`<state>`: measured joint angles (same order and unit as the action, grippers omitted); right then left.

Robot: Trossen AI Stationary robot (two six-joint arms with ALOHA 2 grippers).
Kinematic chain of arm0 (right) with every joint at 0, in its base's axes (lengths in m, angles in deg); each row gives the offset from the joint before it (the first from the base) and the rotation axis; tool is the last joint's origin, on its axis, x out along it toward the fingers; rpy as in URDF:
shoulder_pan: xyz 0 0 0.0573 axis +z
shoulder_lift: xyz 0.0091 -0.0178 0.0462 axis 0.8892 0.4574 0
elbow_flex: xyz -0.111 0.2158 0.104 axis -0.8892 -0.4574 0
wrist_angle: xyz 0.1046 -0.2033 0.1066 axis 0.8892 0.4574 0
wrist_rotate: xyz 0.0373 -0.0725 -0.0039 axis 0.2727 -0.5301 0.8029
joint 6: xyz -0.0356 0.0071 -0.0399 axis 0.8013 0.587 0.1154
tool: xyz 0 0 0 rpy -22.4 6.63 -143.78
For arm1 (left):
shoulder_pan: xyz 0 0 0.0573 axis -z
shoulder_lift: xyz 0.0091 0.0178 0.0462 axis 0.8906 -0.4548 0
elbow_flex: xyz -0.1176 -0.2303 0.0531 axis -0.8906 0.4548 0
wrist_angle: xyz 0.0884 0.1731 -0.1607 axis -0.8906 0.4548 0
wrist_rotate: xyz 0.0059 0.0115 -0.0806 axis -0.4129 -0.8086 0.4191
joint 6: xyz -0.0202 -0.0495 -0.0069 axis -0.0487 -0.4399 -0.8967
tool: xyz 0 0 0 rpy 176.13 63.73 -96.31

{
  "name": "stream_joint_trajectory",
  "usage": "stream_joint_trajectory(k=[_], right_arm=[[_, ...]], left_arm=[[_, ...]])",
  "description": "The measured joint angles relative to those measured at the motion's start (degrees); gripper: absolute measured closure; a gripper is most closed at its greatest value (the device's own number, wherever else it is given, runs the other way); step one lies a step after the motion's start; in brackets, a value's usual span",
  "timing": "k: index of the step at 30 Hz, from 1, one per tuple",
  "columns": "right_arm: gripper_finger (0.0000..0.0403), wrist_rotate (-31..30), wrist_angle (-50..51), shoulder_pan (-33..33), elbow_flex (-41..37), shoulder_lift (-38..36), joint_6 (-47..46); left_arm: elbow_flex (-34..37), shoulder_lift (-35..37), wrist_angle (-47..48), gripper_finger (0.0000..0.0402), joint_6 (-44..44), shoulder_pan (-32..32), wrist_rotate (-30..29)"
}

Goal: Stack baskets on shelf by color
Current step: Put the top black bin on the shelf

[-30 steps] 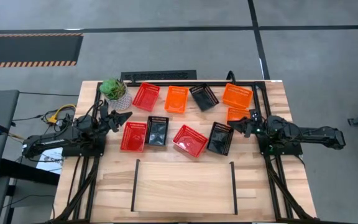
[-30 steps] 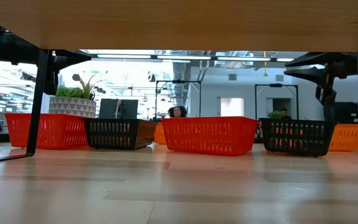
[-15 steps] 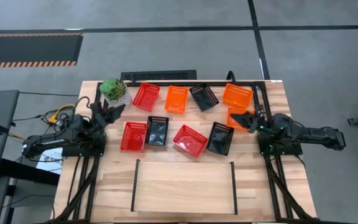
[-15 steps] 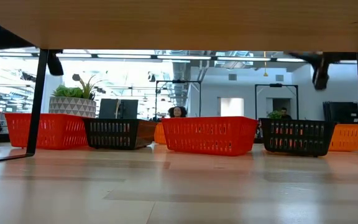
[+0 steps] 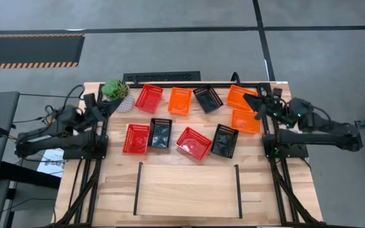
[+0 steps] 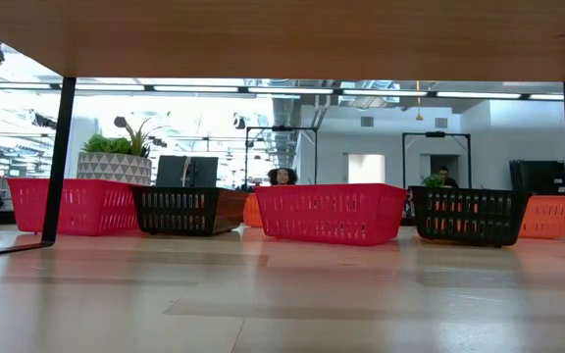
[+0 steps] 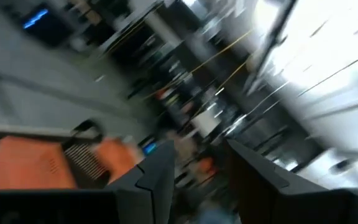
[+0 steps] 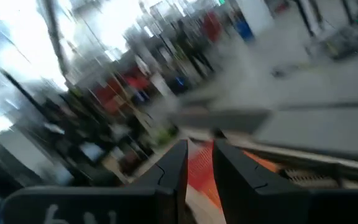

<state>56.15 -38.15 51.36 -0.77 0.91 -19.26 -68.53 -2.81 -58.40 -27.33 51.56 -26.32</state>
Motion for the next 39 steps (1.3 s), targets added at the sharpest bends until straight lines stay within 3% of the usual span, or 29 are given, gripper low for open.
stream_joint_trajectory(k=[7, 13, 18, 29, 39], right_arm=[[0.0305, 0.03, 26.61, -3.93, 20.66, 19.95, 0.0], [0.0305, 0.17, 40.14, -7.22, 33.88, 35.15, 5.09], [0.0285, 0.24, 41.0, -7.91, 40.04, 45.71, 10.96], [0.0168, 3.3, 40.18, -8.61, 47.55, 67.07, 13.38], [0.0159, 11.34, 38.95, -10.94, 49.29, 80.78, 11.96]], left_arm=[[-16.88, -14.21, 24.62, 0.0275, -0.65, -0.06, -3.33], [-27.42, -21.93, 36.38, 0.0275, 3.14, -0.08, -4.34], [-30.09, -23.9, 37.97, 0.0275, 5.37, -0.08, -5.07], [-30.13, -23.97, 40.27, 0.0275, 4.83, -0.08, -5.5], [-30.13, -23.97, 40.73, 0.0275, 4.74, -0.08, -5.55]])
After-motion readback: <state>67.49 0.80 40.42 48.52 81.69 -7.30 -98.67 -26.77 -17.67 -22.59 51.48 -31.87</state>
